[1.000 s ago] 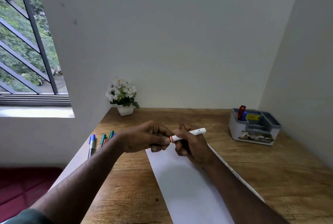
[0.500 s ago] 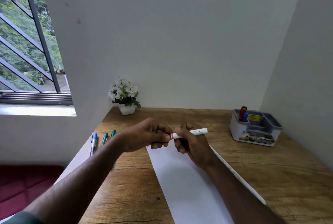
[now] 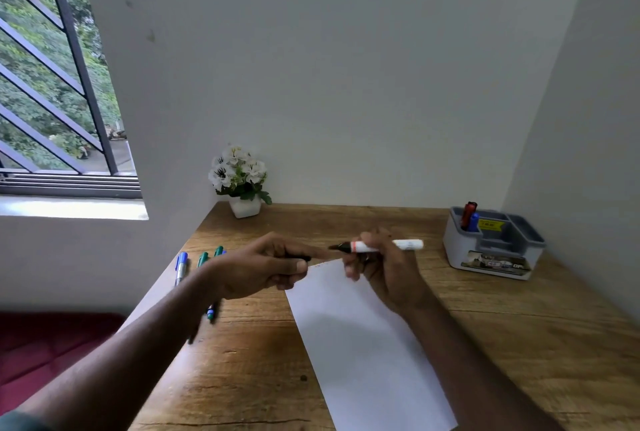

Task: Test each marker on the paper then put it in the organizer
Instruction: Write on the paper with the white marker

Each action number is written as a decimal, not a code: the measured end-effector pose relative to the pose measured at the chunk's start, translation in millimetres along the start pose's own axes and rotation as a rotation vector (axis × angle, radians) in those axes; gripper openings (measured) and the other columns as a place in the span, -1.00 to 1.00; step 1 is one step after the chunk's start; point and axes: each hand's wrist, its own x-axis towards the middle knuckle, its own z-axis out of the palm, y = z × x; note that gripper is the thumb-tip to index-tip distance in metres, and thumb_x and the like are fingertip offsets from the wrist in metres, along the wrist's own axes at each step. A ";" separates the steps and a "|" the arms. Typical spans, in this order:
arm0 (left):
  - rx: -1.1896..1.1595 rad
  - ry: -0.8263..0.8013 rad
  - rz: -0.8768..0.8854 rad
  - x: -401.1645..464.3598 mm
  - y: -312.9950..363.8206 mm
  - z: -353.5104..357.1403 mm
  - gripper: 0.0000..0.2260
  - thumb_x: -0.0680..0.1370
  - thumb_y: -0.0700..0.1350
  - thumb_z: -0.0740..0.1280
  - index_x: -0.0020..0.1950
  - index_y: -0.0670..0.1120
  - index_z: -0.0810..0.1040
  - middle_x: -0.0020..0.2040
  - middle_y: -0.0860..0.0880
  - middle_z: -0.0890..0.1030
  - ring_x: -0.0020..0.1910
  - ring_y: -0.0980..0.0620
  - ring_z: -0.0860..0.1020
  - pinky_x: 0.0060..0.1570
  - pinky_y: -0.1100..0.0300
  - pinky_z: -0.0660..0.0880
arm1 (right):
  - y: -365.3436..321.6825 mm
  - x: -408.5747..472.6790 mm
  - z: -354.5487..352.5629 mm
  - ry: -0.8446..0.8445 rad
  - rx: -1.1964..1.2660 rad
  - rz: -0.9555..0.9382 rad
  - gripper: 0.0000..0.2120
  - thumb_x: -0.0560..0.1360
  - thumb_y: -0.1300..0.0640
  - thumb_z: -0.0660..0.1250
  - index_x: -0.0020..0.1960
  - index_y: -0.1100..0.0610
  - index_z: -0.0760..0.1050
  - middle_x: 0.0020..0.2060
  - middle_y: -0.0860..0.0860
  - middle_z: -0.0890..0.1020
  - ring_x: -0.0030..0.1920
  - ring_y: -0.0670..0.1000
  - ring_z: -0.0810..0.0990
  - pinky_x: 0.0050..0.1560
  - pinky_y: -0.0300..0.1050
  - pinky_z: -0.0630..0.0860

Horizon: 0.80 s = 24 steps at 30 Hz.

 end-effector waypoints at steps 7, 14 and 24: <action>0.317 0.296 -0.081 8.7 -1.3 -6.0 -0.82 0.65 -0.26 0.26 0.19 -0.21 0.61 -0.27 -0.03 0.57 -0.34 0.10 0.47 -0.30 0.24 0.44 | 12.7 5.0 5.9 0.012 -0.038 0.022 -0.81 0.53 0.15 0.25 -0.02 0.29 0.51 -0.27 0.28 0.63 -0.42 0.14 0.57 -0.38 -0.08 0.47; 0.833 0.395 -0.200 46.8 -11.4 -21.7 -0.87 0.53 -0.11 0.43 -0.16 0.00 0.51 -0.15 0.03 0.58 -0.15 0.06 0.54 -0.19 0.24 0.42 | 22.8 -0.5 3.4 0.237 -0.386 0.066 -0.81 0.56 0.28 0.29 -0.24 0.25 0.51 -0.28 0.19 0.69 -0.38 0.04 0.51 -0.35 -0.18 0.41; 0.832 0.321 -0.411 61.2 -40.0 -35.7 -0.67 0.33 0.16 0.58 -0.18 0.11 0.47 -0.17 0.11 0.54 -0.18 0.12 0.47 -0.21 0.17 0.38 | 11.3 31.3 -8.8 0.253 -0.785 0.123 -0.83 0.39 0.21 0.38 -0.29 0.31 0.49 -0.37 0.06 0.68 -0.39 -0.08 0.57 -0.36 -0.20 0.43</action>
